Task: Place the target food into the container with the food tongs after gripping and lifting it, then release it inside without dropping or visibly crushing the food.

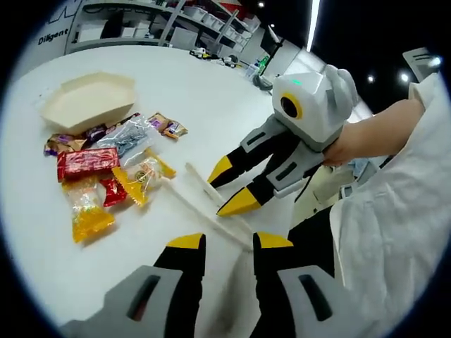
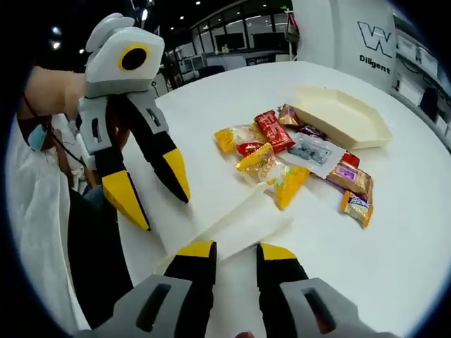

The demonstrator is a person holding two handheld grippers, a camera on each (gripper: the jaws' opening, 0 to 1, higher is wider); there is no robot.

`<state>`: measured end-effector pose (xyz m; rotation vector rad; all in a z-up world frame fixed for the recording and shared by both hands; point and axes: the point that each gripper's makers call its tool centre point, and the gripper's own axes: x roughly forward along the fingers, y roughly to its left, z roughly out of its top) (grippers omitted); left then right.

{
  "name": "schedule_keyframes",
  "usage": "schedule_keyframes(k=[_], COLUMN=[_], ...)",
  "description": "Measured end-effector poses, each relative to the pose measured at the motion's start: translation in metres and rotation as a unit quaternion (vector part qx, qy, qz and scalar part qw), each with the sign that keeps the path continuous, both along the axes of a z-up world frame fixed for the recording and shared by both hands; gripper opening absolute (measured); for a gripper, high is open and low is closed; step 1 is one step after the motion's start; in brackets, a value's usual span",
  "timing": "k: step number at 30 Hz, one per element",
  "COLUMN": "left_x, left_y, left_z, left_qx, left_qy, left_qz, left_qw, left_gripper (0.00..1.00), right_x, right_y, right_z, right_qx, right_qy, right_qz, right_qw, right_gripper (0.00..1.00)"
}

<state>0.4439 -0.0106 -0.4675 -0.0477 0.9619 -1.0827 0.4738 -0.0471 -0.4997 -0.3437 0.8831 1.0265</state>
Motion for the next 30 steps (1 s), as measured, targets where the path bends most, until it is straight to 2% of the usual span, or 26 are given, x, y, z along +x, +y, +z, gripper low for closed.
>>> schedule_keyframes(k=[4, 8, 15, 17, 21, 27, 30], left_x=[-0.001, -0.001, -0.002, -0.002, -0.003, -0.003, -0.003], left_y=[0.003, 0.005, 0.008, 0.008, 0.009, 0.012, 0.014], left_z=[-0.001, -0.001, -0.003, -0.003, -0.004, -0.004, -0.004], left_qx=[0.000, 0.000, 0.000, -0.001, -0.001, 0.000, 0.001], left_qy=[0.000, 0.000, 0.001, 0.002, 0.003, 0.003, 0.002], left_qz=[0.007, 0.011, 0.018, 0.019, 0.023, 0.026, 0.028], left_qw=[1.0000, 0.9999, 0.9998, 0.9998, 0.9997, 0.9997, 0.9996], left_gripper=[0.23, 0.23, 0.23, 0.22, 0.22, 0.23, 0.23], right_x=[-0.001, -0.004, -0.005, -0.005, -0.006, -0.006, -0.008], right_y=[0.000, 0.000, 0.000, 0.001, 0.002, 0.006, 0.009], right_z=[0.000, 0.000, 0.000, 0.000, 0.001, 0.002, 0.003], right_qx=[-0.009, -0.028, -0.045, -0.054, -0.073, -0.082, -0.090], right_qy=[-0.003, -0.007, -0.020, -0.036, -0.049, -0.070, -0.083], right_qz=[0.013, 0.037, 0.074, 0.105, 0.139, 0.185, 0.216], right_qw=[0.9999, 0.9989, 0.9961, 0.9924, 0.9863, 0.9767, 0.9687], right_gripper=[0.15, 0.09, 0.07, 0.06, 0.02, 0.00, 0.00])
